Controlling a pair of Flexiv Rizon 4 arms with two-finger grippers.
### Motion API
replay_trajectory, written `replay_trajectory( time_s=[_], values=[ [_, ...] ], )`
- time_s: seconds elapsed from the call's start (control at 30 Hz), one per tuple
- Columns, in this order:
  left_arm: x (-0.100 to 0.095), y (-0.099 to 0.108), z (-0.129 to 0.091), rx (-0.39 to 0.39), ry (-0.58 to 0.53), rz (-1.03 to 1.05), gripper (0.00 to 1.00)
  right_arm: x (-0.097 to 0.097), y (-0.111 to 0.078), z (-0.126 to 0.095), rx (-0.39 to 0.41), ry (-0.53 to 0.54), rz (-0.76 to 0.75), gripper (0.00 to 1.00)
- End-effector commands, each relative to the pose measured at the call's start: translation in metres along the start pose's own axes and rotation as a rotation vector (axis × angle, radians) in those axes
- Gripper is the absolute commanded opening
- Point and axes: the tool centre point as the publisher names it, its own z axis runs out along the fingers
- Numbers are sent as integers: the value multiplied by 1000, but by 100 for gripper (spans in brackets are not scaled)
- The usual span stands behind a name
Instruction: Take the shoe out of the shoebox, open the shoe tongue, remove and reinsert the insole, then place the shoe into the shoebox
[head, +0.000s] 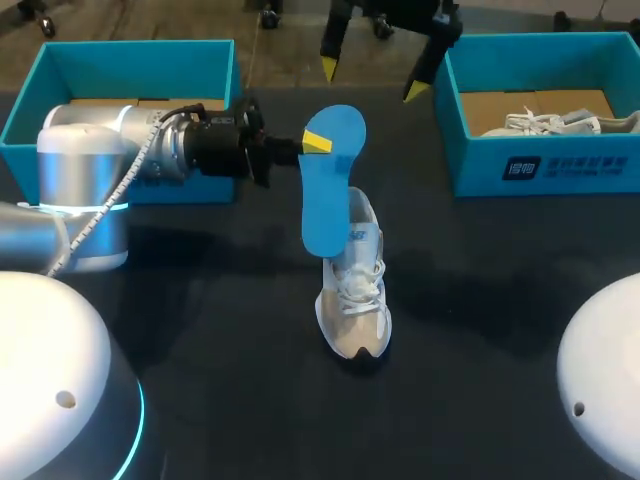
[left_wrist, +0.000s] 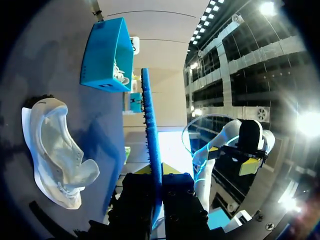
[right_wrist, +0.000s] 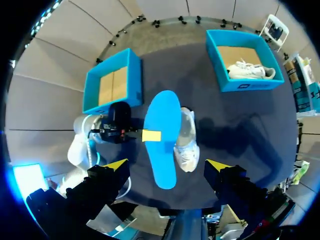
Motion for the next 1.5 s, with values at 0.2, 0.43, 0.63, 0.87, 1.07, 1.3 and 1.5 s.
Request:
replay_trajectory(
  time_s=[0.2,0.43,0.63,0.87,1.07,1.3,1.5],
  values=[
    [0,0,0,1,-2,0,0,4,5,3,-26,-194,0,100],
    [0,0,0,1,-2,0,0,17,8,13,-21,-162,-22,100],
    [0,0,0,1,-2,0,0,25,11,21,-26,-116,-39,100],
    [0,0,0,1,-2,0,0,28,11,24,-29,-110,-45,100],
    [0,0,0,1,-2,0,0,26,5,23,-14,-141,-30,100],
    [0,0,0,1,-2,0,0,11,-3,18,-50,17,6,100],
    [0,0,0,1,-2,0,0,-8,-8,19,-61,157,28,100]
  ],
)
